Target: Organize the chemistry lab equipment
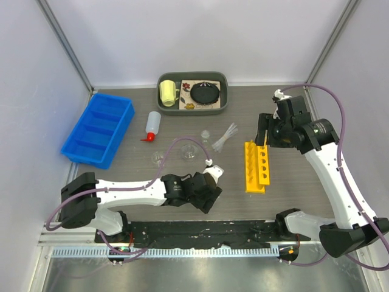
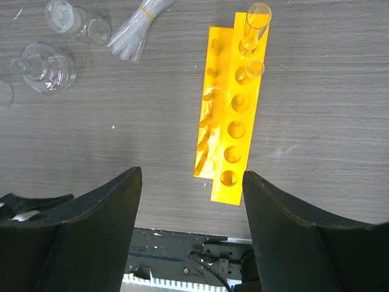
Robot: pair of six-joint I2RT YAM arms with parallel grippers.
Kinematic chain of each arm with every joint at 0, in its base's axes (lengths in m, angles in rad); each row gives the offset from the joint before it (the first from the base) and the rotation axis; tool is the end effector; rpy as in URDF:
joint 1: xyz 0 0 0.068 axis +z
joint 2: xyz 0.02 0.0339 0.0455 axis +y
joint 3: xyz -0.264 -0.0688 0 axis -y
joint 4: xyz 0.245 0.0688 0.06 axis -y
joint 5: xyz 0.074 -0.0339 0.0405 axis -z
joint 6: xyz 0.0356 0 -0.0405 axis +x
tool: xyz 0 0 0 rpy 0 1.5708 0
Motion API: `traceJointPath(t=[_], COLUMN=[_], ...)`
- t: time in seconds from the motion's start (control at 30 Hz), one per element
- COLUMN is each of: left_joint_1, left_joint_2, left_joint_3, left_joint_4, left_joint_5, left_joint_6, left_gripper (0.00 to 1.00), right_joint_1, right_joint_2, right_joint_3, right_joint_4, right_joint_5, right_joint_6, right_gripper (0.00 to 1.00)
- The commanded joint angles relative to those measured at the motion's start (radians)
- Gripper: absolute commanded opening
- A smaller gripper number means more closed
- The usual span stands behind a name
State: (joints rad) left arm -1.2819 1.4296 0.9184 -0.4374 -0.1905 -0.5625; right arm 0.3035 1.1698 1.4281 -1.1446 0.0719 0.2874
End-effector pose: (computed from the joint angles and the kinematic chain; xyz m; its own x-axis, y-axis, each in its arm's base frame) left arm 0.0889 -0.2755 0.2188 -0.6810 0.4533 -0.5751 0.6461 0.7415 -0.1807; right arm 0.1990 0.0596 0.3923 -0.7812 0.0516 -0.6221 -0.0347 0.9914 0.1259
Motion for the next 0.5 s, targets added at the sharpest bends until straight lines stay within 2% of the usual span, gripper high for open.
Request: traceJointPath(t=[0.0,0.33,0.47], left_joint_1=[-0.011,-0.014,-0.014], left_joint_2=[0.046,0.140,0.152], left_joint_3=[-0.027,-0.093,-0.111], left_joint_4=[0.091,0.160,0.169], left_joint_5=[-0.049,-0.073,-0.072], left_joint_6=[-0.056,-0.057,-0.057], left_gripper=[0.68,0.68,0.62], right_joint_1=[0.011,0.017,0.023], right_joint_2=[-0.041,-0.071,-0.071], right_joint_3=[-0.017,-0.037,-0.049], right_joint_4=[-0.006,-0.007,0.000], right_joint_5=[-0.018,-0.038,-0.038], right_joint_6=[0.009,0.024,0.032], right_gripper=[0.73,0.73,0.72])
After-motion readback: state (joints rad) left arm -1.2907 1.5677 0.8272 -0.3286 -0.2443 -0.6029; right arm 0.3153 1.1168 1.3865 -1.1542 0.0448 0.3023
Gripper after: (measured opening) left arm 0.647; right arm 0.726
